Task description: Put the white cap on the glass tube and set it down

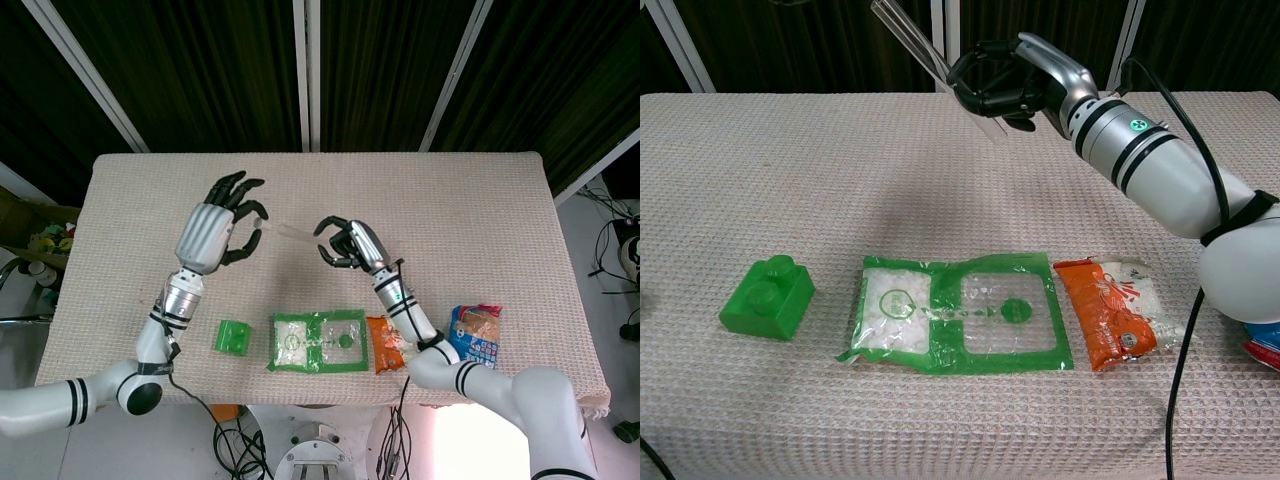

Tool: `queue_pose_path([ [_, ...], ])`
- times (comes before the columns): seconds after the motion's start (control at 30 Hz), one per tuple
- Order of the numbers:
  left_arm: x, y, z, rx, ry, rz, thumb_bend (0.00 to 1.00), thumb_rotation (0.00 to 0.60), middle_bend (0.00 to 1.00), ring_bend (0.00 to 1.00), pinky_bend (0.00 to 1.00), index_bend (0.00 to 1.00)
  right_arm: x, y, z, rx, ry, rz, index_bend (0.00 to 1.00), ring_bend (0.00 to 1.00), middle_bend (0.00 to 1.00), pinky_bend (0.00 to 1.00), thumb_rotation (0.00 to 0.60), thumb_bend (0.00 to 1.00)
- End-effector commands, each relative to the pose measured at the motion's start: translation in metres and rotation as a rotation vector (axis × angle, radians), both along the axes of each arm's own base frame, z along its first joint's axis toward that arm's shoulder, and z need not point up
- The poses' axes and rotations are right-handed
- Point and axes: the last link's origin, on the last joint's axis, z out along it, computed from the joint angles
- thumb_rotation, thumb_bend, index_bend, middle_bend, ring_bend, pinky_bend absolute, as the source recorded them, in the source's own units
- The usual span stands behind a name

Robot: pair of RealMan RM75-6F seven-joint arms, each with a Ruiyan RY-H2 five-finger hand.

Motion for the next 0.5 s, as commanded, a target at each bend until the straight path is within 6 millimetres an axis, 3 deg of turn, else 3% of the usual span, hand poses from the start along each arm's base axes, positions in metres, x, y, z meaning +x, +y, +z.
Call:
queue_pose_path([
  [0.03, 0.0007, -0.0004, -0.0011, -0.004, -0.005, 0.000, 0.56, 0.600, 0.16, 0.05, 0.10, 0.50, 0.0020, -0.0001, -0.0008, 0.001, -0.004, 0.003, 0.97, 1.00, 1.00, 1.00, 0.600, 0.65],
  [0.5, 0.0055, -0.0019, -0.0066, -0.022, -0.035, -0.003, 0.56, 0.600, 0.16, 0.05, 0.10, 0.50, 0.0089, -0.0002, -0.0034, 0.001, -0.018, 0.008, 0.97, 1.00, 1.00, 1.00, 0.600, 0.65],
])
